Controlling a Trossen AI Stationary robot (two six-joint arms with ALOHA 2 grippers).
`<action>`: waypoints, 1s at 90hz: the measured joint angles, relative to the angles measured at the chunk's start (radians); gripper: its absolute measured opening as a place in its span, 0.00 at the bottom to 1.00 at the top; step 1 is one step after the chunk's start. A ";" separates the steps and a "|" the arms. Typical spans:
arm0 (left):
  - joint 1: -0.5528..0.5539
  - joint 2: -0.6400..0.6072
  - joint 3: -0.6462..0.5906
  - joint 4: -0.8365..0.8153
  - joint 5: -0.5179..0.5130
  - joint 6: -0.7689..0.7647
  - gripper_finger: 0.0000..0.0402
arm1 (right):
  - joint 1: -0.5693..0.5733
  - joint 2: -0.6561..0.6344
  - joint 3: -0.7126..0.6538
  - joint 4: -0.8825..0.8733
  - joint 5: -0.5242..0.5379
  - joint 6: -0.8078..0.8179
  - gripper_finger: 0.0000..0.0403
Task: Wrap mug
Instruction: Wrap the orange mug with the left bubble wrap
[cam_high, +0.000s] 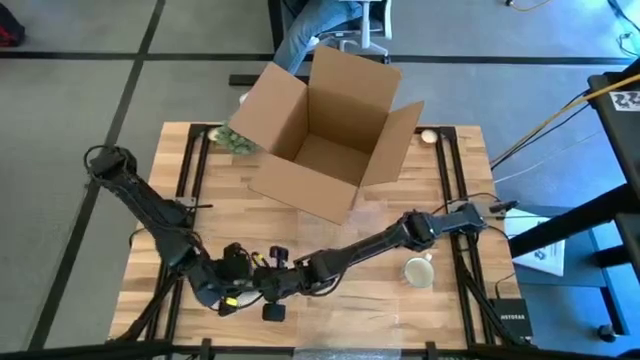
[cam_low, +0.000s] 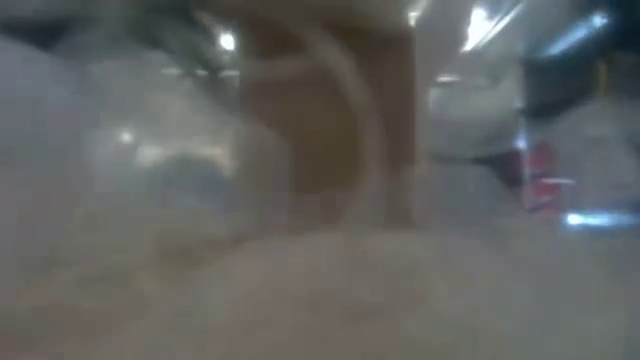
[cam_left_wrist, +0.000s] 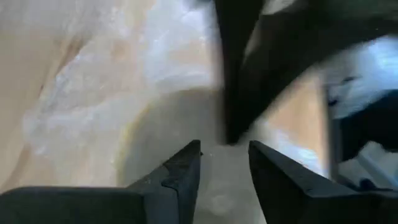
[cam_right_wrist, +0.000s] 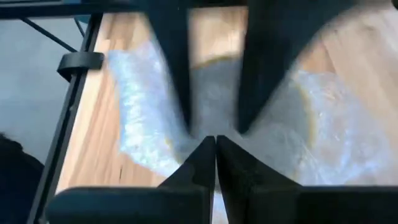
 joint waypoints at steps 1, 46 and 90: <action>-0.002 -0.004 0.004 -0.013 -0.001 -0.001 0.30 | 0.000 0.000 0.000 0.000 0.000 0.000 0.00; -0.093 0.038 0.054 0.036 0.014 -0.073 0.30 | 0.005 0.000 -0.001 0.002 0.029 -0.003 0.00; 0.031 0.091 -0.014 -0.054 -0.028 -0.077 0.30 | 0.005 0.000 -0.002 0.006 0.031 -0.004 0.00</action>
